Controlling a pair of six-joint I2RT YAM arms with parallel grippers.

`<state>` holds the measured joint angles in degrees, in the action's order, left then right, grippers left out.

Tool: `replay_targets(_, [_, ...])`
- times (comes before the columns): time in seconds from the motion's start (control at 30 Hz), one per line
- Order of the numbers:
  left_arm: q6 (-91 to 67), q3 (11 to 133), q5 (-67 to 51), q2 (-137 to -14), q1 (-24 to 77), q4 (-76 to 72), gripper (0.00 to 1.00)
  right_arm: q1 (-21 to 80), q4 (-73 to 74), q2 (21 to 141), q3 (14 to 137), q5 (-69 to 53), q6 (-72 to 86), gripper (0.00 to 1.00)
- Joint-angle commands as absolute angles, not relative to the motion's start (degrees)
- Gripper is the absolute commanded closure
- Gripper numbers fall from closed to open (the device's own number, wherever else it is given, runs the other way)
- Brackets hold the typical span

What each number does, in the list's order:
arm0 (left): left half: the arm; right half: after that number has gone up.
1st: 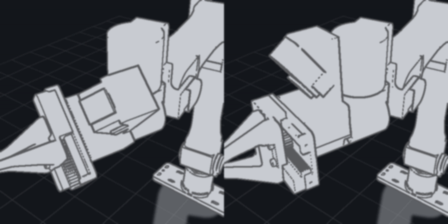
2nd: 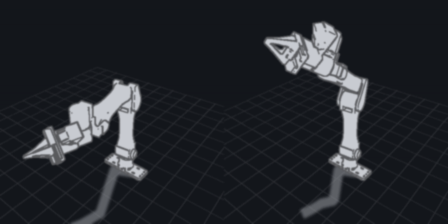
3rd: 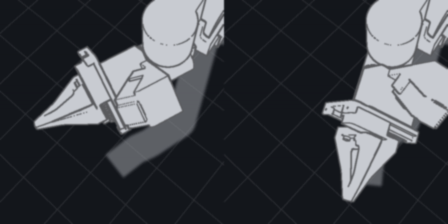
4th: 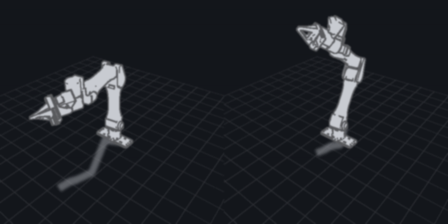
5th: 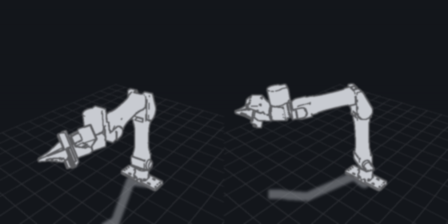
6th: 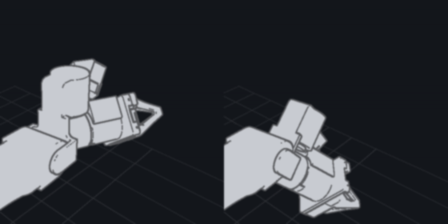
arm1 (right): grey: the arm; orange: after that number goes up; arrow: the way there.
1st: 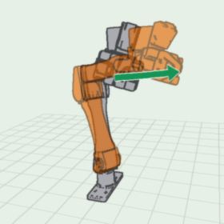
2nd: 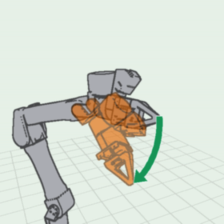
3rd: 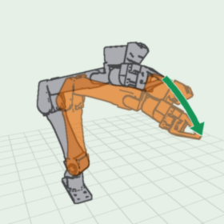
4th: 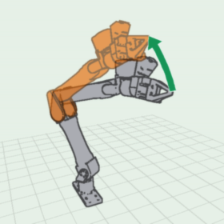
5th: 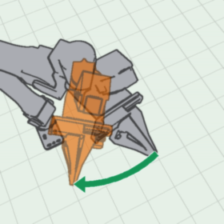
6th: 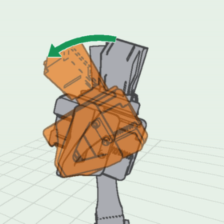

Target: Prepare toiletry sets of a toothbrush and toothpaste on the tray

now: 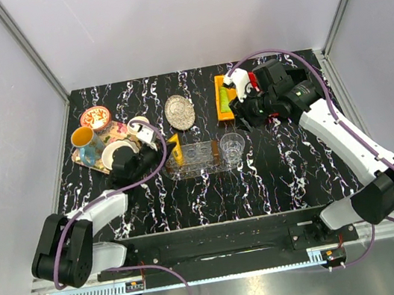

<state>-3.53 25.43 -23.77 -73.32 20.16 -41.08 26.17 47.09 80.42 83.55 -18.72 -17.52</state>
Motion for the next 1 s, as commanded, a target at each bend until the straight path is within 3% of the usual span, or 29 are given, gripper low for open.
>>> replay_targets(0.0, [-3.87, 24.79, -25.49, -74.0, 19.78, -48.69, 1.0, 25.66, 45.09, 80.42, 83.58, -19.51, -17.14, 0.53])
replay_targets(0.8, [-2.72, 23.56, -25.31, -75.32, 19.86, -50.62, 1.0, 25.66, 44.82, 79.63, 82.53, -19.42, -17.4, 0.54])
replay_targets(0.97, [-2.55, 23.47, -25.4, -75.32, 19.86, -50.28, 0.92, 25.58, 44.74, 79.72, 82.53, -19.42, -17.4, 0.53])
